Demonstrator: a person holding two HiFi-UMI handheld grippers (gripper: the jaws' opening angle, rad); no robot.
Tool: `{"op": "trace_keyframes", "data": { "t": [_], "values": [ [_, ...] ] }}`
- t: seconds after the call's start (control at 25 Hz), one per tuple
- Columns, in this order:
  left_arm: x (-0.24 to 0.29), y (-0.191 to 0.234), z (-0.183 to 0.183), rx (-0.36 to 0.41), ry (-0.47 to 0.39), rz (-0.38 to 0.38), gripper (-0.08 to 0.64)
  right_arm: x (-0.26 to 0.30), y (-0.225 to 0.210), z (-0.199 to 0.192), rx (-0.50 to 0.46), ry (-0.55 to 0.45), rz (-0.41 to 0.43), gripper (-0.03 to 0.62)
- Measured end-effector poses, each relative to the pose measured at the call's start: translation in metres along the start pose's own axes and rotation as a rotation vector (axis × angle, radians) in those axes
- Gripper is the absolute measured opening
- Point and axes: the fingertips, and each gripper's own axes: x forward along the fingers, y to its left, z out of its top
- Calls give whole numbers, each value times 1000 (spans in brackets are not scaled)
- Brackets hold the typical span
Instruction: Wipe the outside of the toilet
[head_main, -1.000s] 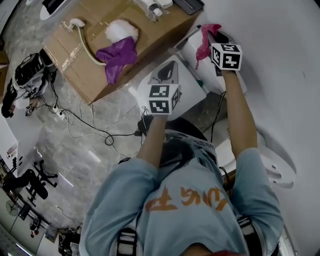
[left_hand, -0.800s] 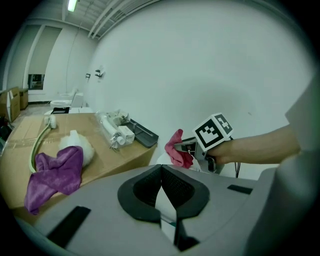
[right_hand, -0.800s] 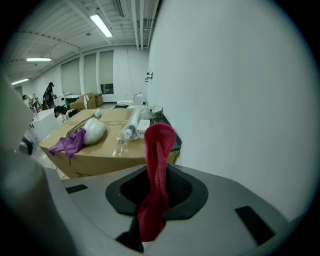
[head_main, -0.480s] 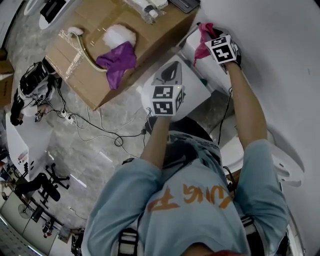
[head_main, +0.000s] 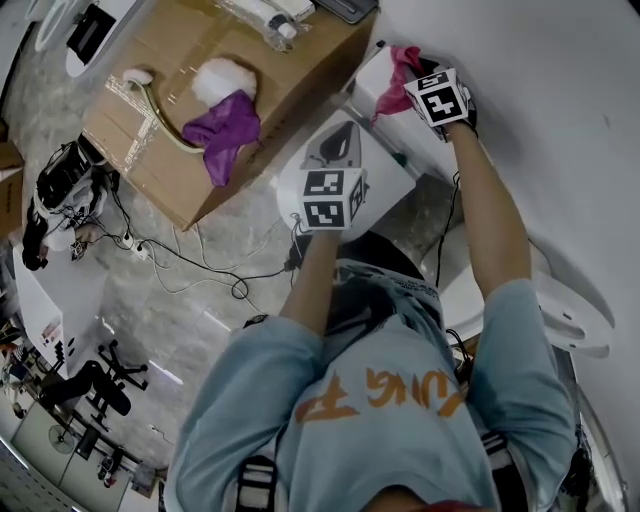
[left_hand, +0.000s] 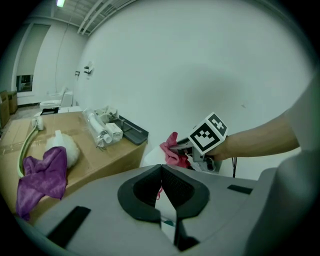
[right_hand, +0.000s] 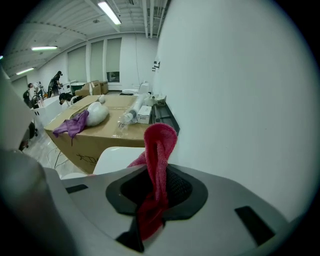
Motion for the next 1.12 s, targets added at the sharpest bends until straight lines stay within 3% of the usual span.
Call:
{"op": "trace_keyframes", "data": {
  "t": [0.4, 0.8, 1.12],
  "values": [
    [1, -17, 1, 36, 12, -34, 26, -26, -13, -37, 103, -7, -47, 86],
    [2, -40, -2, 75, 28, -83, 26, -54, -30, -74, 308, -22, -91, 86],
    [7, -61, 1, 98, 39, -134, 26, -80, -35, -101, 387, -26, -110, 86]
  ]
}}
